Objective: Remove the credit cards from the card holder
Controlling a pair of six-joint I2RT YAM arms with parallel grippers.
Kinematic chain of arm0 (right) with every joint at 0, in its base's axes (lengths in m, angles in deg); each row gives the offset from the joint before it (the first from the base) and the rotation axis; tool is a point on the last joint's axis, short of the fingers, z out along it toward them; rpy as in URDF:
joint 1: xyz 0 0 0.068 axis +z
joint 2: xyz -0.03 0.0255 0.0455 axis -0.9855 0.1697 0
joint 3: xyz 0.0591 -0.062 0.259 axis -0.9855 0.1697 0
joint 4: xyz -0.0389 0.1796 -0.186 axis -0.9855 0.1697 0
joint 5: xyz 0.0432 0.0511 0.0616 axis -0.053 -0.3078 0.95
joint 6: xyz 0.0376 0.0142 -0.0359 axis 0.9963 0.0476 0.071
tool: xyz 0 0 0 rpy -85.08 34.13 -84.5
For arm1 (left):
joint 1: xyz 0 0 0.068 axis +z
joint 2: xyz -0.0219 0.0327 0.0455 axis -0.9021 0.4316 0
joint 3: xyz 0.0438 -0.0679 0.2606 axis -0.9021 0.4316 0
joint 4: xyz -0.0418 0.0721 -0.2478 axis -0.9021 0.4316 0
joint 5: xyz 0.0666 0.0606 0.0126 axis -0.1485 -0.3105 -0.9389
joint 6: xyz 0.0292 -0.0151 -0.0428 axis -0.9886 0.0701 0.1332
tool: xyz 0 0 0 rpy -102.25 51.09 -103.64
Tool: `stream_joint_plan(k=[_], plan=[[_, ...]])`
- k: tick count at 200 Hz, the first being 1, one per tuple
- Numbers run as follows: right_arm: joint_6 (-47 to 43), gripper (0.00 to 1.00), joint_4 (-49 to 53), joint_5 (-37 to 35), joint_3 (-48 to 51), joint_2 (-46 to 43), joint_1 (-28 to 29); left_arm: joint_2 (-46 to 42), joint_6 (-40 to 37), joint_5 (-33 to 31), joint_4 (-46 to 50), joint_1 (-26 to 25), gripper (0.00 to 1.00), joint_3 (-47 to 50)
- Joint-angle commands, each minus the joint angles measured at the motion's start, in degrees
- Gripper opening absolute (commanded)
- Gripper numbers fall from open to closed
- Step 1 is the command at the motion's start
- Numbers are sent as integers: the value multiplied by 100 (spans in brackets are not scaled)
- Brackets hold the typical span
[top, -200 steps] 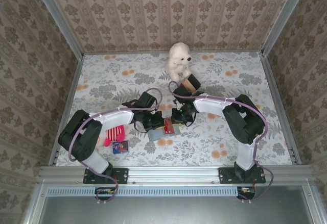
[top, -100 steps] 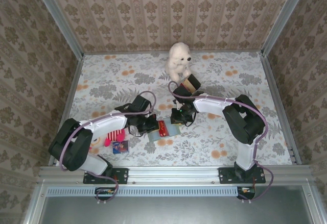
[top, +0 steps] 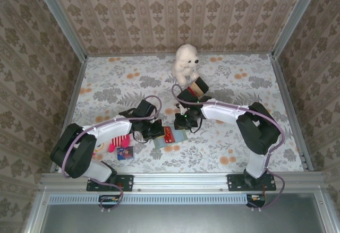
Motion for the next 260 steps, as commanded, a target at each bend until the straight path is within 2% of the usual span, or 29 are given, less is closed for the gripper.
stream_joint_plan(k=[1,48,83,102,129,162,208,260], plan=[[-61,11,123,254,-163,280,86,-9,-85,-45,63,54,0,61],[-148,7,64,582,-280,583,111,32,-29,66,-92,94,0,114],[-170,8,66,657,-311,734,112,67,57,190,-278,105,6,152],[-222,8,128,669,-345,796,114,101,303,466,-711,149,14,295],[-250,9,172,671,-340,833,116,206,414,627,-994,185,19,356],[-241,9,172,637,-329,827,111,316,369,650,-1003,200,17,274],[-115,13,165,488,-286,670,103,30,22,275,-135,244,6,129],[207,32,-251,457,-161,-162,20,-740,-537,-188,1202,463,5,-188]])
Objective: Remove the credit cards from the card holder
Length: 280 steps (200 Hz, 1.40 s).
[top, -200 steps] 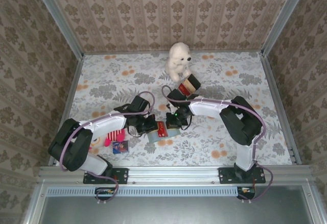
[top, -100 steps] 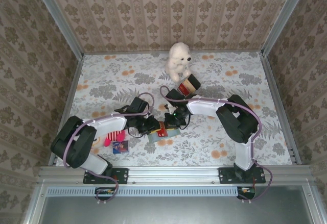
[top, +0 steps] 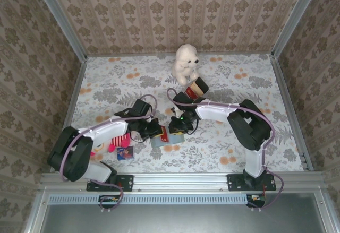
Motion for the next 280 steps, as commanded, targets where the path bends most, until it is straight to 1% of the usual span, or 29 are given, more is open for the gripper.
stream_joint_plan(k=[1,15,31,54,69,82,99,115,139,152,161,163,166,175,201,223,249,269,280], plan=[[170,32,-135,-154,20,-590,-61,-422,-517,-422,1124,124,5,-325],[147,35,-117,-288,33,-858,-109,-722,-862,-812,1721,156,5,-637],[166,42,-211,-392,102,-1160,-182,-1049,-1063,-958,1983,245,5,-886],[265,56,-512,-323,227,-1522,-288,-1352,-1107,-969,1925,326,5,-1168],[359,63,-812,-187,325,-1746,-348,-1421,-1011,-780,1630,366,5,-1323],[434,68,-1283,265,474,-1921,-459,-1425,-865,-518,1251,389,5,-1418],[722,71,-2065,943,692,-2091,-670,-1398,-757,-249,815,438,5,-1542],[1260,73,-2937,1456,945,-2181,-925,-1354,-631,68,480,572,5,-1643],[2321,76,-4409,2044,1272,-2118,-1284,-1348,-308,625,-114,776,5,-1699],[2710,76,-4930,2248,1281,-2015,-1359,-1341,-66,896,-453,824,5,-1694],[2887,75,-5070,2348,1198,-1951,-1370,-1341,99,977,-668,820,5,-1667],[2917,75,-5087,2379,1163,-1925,-1370,-1341,139,1112,-717,820,5,-1657],[2947,75,-5126,2413,1132,-1902,-1363,-1333,196,1181,-796,967,5,-1645],[3061,73,-5274,2517,1024,-1814,-1353,-1332,390,1308,-1043,1021,5,-1585],[3413,69,-5713,2735,768,-1608,-1352,-1346,823,1505,-1640,1113,5,-1435],[3653,65,-6109,2903,638,-1446,-1344,-1376,1072,1560,-1918,1179,4,-1324],[4054,57,-6755,3029,642,-1374,-1344,-1376,1348,1586,-2258,1215,4,-1188],[4086,47,-6817,3031,644,-1408,-1348,-1350,1496,1609,-2425,1237,4,-1149],[4047,38,-6812,3016,648,-1418,-1353,-1341,1507,1607,-2464,1245,4,-1146]])
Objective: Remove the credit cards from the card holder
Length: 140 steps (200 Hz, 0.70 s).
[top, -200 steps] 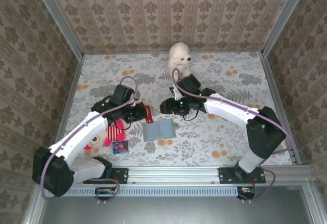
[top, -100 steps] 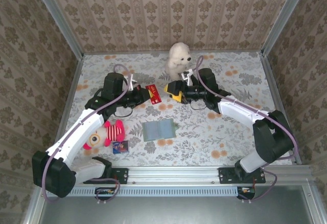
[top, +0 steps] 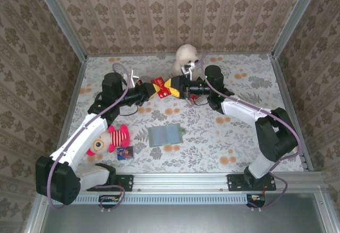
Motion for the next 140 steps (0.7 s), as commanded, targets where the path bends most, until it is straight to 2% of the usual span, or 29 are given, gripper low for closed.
stream_joint_plan(k=[1,46,60,66,106,114,126,140], plan=[[175,38,-496,212,-147,-1,29,-10,280,173,-486,57,3,41],[97,19,-462,119,-168,37,14,14,374,209,-605,134,5,214],[42,7,-340,99,-203,68,11,17,386,236,-639,136,7,252],[-34,0,-168,82,-232,73,7,10,358,224,-616,139,12,267],[-726,0,723,-3,-319,-5,-54,-97,-308,-196,495,168,46,54],[-983,0,1174,-61,-351,-73,-91,-106,-518,-352,893,191,56,-7],[-1584,0,2012,-183,-444,-179,-163,-124,-835,-644,1423,225,75,-62],[-2507,0,3187,-443,-615,-322,-274,-163,-1305,-972,1883,247,86,-16]])
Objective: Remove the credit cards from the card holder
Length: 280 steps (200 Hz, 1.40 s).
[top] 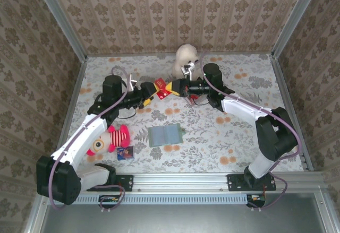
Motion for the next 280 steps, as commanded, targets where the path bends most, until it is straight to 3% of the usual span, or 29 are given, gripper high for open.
stream_joint_plan(k=[1,22,44,76,103,138,183,280], plan=[[-1574,0,2025,-384,-364,-353,-194,-161,-930,-682,1203,79,87,-176],[-2839,0,3553,-1016,-726,-439,-382,-192,-1533,-1267,1653,143,97,-56],[-4140,0,4620,-2013,-1069,-471,-433,-117,-1815,-1622,2004,237,100,-34],[-5606,0,5016,-3599,-1111,-414,-433,50,-1957,-1745,2154,299,100,27],[-6141,0,4897,-4300,-1176,-178,-440,241,-1996,-1771,2162,326,100,42],[-6513,0,4579,-4539,-1277,223,-450,425,-2009,-1685,2129,344,100,31],[-6622,0,4570,-4269,-1643,886,-460,417,-1935,-1651,2109,344,100,138],[-6809,0,4617,-4557,-2059,1550,-455,153,-1737,-1390,1953,344,100,373]])
